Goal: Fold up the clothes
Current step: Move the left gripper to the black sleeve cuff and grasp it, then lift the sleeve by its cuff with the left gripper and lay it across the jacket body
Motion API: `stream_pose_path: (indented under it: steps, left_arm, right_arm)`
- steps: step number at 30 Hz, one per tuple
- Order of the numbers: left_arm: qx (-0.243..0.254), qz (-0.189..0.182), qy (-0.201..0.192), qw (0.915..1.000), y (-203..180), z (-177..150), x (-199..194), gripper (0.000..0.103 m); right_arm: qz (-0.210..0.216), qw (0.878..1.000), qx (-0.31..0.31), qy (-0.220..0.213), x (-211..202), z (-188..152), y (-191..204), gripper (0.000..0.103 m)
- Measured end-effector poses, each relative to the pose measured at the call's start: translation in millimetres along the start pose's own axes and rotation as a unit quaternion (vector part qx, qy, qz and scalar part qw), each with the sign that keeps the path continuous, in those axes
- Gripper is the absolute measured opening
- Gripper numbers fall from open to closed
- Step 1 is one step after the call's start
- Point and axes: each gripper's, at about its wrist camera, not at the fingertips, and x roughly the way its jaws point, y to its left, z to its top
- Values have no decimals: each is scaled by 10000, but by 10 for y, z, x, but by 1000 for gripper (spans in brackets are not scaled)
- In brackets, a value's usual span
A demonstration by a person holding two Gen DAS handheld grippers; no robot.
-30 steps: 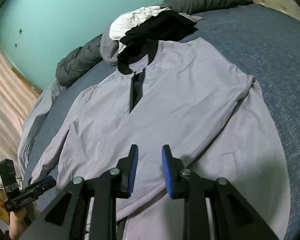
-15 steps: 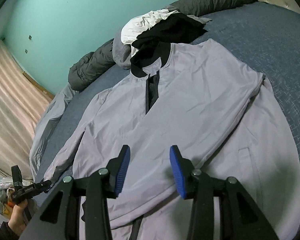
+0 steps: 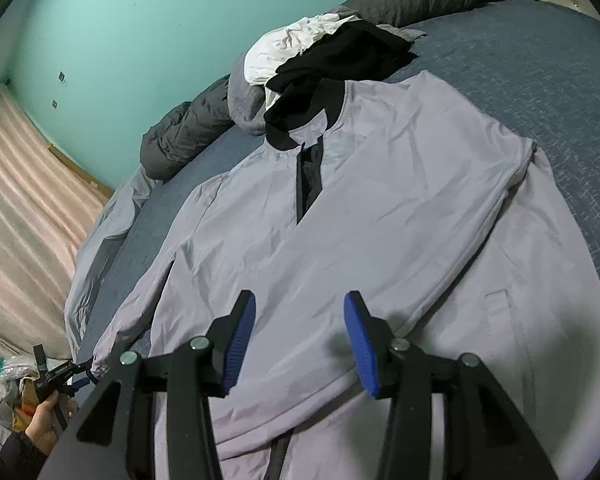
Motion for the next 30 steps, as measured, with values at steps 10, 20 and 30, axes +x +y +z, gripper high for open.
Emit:
stream_pose_path:
  steps: [10, 20, 30]
  left_arm:
    - [-6, -8, -74, 10000, 228, 114, 224, 79]
    - [98, -215, -127, 9996, 170, 113, 351, 45]
    - [381, -371, -639, 9965, -41, 432, -100, 18]
  right_arm:
    - [37, 10000, -44, 45, 62, 3, 58, 47]
    - [7, 10000, -16, 95, 115, -22, 42, 47]
    - [30, 9999, 34, 131, 118, -28, 7, 47]
